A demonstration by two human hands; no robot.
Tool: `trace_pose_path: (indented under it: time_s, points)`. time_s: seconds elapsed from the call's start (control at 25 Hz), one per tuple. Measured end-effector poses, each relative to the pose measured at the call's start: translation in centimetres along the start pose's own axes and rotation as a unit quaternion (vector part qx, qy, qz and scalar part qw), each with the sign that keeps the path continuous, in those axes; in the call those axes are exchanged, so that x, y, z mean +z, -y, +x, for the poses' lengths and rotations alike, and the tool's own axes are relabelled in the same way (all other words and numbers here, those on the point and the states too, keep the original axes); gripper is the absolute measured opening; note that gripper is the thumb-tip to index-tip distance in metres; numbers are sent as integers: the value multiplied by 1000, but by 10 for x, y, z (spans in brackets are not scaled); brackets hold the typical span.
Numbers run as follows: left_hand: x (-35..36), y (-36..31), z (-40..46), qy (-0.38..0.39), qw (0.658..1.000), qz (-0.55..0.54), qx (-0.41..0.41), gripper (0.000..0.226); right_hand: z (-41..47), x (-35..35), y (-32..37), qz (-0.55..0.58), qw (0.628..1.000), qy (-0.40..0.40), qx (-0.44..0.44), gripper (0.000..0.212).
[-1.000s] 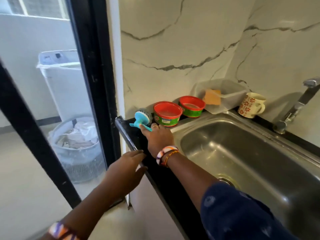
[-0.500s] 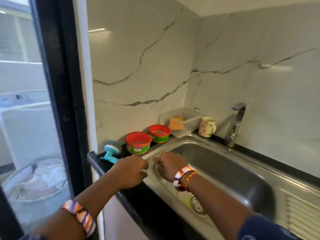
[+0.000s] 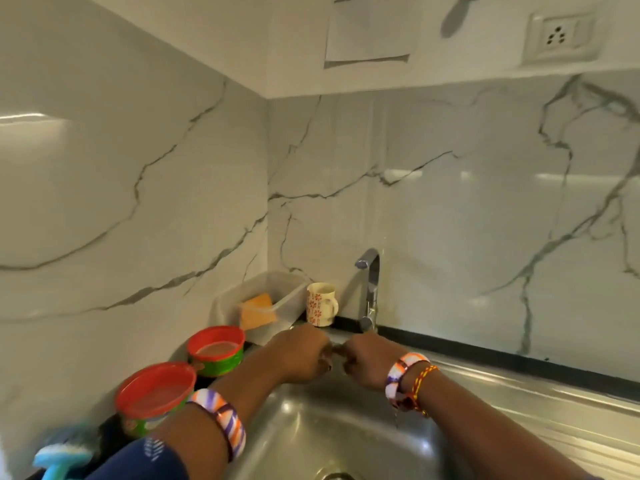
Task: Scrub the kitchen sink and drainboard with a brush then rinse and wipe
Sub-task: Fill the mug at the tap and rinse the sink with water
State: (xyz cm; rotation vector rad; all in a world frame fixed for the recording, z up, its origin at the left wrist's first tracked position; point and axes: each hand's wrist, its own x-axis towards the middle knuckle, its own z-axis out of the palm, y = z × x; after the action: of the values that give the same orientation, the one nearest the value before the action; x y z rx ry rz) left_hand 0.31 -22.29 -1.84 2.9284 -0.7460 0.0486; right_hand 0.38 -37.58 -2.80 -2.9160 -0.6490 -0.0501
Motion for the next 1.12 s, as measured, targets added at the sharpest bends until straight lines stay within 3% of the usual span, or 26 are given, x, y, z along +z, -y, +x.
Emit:
trace_pose_path:
  time_s: [0.16,0.36,0.48,0.6,0.72,0.88,1.12]
  points:
    - [-4,46,61,21,999,27,12,22,69,6,-17,91,990,-53,89,34]
    - [-19,96,118,3,999,36,37,24,175,19,-36,218,941,-101,240,51]
    - [-36,106,142,-43,996,33,67,26,225,34,-50,272,889,-120,348,43]
    - [-44,118,160,-62,994,38,84,26,252,52,-52,273,862,-132,406,37]
    - [-41,132,167,-55,995,38,81,25,271,62,-57,327,829,-148,429,43]
    - [-34,143,164,-43,997,35,60,28,287,72,-66,483,732,-181,446,56]
    - [-38,135,157,-52,997,26,45,26,281,80,-64,534,679,-230,448,43]
